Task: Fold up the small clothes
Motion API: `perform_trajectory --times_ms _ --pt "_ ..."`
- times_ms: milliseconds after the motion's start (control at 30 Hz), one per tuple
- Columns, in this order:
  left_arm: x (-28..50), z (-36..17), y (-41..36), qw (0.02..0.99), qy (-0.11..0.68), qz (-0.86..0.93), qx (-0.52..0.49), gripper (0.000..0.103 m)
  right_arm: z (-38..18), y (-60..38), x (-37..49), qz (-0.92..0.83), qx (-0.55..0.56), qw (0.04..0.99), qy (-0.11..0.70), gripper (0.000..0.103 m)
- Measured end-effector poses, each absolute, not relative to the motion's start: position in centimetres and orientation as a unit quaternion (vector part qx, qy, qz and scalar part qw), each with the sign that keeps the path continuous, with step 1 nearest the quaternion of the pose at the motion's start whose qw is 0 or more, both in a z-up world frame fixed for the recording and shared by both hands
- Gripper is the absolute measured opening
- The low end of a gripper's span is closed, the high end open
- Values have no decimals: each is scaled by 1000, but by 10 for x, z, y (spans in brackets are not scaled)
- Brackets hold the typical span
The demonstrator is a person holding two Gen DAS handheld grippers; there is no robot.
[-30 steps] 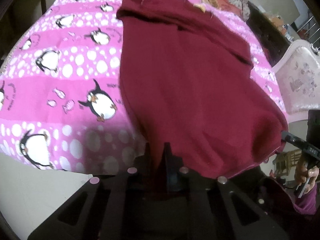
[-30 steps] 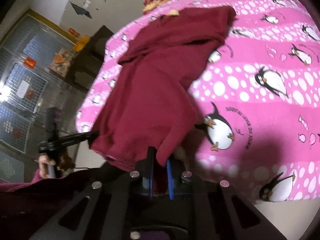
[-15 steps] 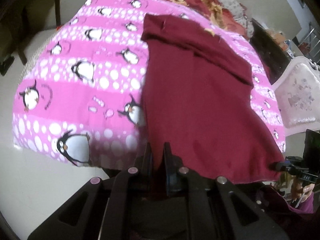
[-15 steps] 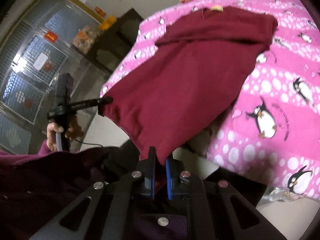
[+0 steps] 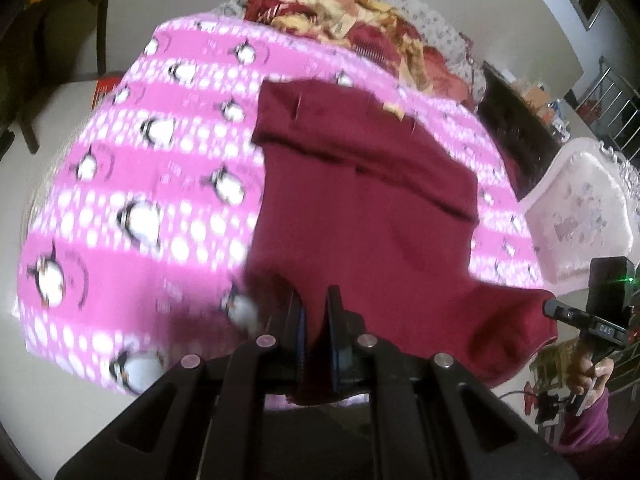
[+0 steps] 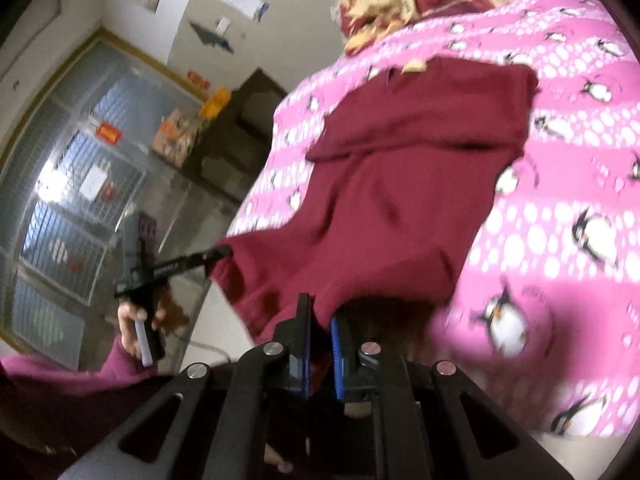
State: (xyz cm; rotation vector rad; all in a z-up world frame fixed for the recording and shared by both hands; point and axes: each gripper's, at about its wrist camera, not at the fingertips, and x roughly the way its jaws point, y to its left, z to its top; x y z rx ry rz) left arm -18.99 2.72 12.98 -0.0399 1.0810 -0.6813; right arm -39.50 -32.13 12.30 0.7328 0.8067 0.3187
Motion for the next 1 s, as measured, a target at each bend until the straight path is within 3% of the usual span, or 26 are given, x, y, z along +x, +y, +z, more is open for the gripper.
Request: perform_trajectory --times_ms 200,400,900,1000 --pt "-149 161 -5 826 457 -329 -24 9 141 -365 -363 125 384 857 320 10" --pt "-89 169 -57 840 439 -318 -20 9 145 -405 -312 82 400 857 314 10" --pt "45 106 -154 829 492 -267 -6 10 73 -505 -202 -14 461 814 352 10" --pt "61 92 -154 815 514 -266 -28 16 74 -502 -193 -24 435 819 372 26"
